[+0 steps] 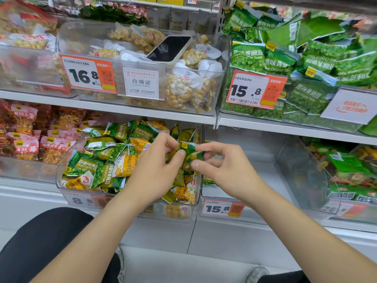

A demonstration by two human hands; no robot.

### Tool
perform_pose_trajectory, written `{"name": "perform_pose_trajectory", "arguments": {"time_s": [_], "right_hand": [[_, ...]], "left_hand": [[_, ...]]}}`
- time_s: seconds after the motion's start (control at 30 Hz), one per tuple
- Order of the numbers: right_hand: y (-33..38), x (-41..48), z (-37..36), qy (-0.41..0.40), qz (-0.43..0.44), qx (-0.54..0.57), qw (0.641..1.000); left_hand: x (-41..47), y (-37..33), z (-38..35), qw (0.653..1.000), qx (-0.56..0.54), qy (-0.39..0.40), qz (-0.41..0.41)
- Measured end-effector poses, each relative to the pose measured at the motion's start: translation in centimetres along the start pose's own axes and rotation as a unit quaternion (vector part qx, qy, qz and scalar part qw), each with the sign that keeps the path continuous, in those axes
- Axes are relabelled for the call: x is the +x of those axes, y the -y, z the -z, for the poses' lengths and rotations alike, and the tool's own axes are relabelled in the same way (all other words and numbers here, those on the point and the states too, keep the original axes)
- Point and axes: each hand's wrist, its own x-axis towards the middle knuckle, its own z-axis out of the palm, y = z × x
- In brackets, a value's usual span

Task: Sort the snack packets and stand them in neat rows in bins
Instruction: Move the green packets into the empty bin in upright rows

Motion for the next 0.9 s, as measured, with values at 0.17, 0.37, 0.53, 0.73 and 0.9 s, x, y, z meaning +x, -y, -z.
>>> {"name": "perform_pose_trajectory", "arguments": {"time_s": [0.17, 0.37, 0.53, 0.73, 0.9], "right_hand": [[-0.2, 0.2, 0.6, -0.100, 0.027, -0.017, 0.994], [0.1, 0.1, 2.2, -0.010, 0.073, -0.032, 0.997], [-0.3, 0.1, 3.2, 0.031, 0.109, -0.116, 0.987], [-0.8, 0.1, 5.0, 0.039, 0.123, -0.139, 0.982], [-3.1, 1.3, 7.6, -0.025, 0.035, -0.345, 0.938]], "left_hand": [[-0.4, -1.6, -0.3, 0.964, -0.232, 0.090, 0.098], [-0.6, -1.2, -0.3, 0.970, -0.198, 0.132, 0.051], [-0.9, -1.2, -0.9, 0.981, -0.155, 0.113, 0.019], [-0.7, -0.4, -2.1, 0.991, -0.118, 0.065, 0.004], [-0.7, 0.5, -2.9, 0.996, 0.082, 0.027, -0.036]]}}
